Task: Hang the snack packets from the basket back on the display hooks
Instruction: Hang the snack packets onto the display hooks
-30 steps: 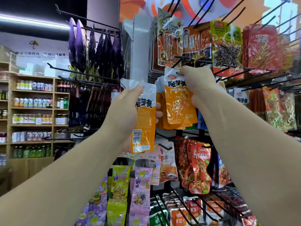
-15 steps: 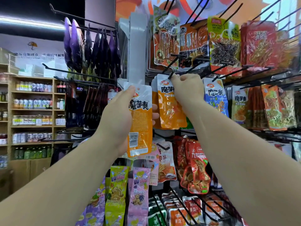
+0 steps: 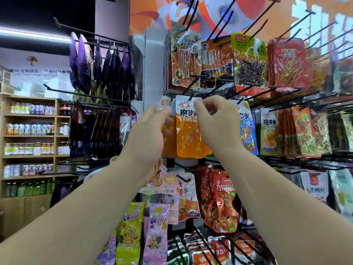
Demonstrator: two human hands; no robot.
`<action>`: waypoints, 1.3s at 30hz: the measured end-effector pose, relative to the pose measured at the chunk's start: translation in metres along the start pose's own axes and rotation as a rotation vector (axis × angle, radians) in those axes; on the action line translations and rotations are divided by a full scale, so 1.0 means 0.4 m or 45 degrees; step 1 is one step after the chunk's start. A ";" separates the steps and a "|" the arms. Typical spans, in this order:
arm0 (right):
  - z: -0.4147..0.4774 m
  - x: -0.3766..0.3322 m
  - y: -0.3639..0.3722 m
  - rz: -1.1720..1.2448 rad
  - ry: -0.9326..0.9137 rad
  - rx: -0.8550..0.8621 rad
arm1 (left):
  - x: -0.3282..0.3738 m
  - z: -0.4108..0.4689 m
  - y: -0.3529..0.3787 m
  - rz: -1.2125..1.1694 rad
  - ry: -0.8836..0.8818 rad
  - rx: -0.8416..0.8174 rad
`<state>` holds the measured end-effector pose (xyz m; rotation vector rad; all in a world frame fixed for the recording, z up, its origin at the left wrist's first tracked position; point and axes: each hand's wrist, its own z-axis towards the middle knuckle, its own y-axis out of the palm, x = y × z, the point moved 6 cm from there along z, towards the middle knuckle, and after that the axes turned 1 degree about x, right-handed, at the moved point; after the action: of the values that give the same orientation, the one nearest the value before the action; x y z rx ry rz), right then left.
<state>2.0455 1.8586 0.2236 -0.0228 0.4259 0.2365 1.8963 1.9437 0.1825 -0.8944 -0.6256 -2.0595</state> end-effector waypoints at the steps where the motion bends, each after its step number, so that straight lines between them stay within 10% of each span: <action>1: -0.010 -0.019 -0.001 0.199 0.026 -0.076 | 0.008 0.005 0.008 0.117 0.071 -0.007; 5: -0.045 -0.082 0.016 0.505 0.107 -0.459 | 0.041 0.031 0.043 0.652 0.393 0.011; 10: -0.018 -0.043 -0.010 0.574 0.294 -0.305 | 0.065 0.026 0.080 0.932 0.481 -0.018; 39: 0.092 0.065 0.047 0.458 0.544 -0.245 | 0.036 0.194 0.079 0.425 0.314 0.253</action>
<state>2.0790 1.8851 0.2470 -0.1887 0.8324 0.6327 1.9449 1.9718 0.2461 -0.5740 -0.4986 -1.7370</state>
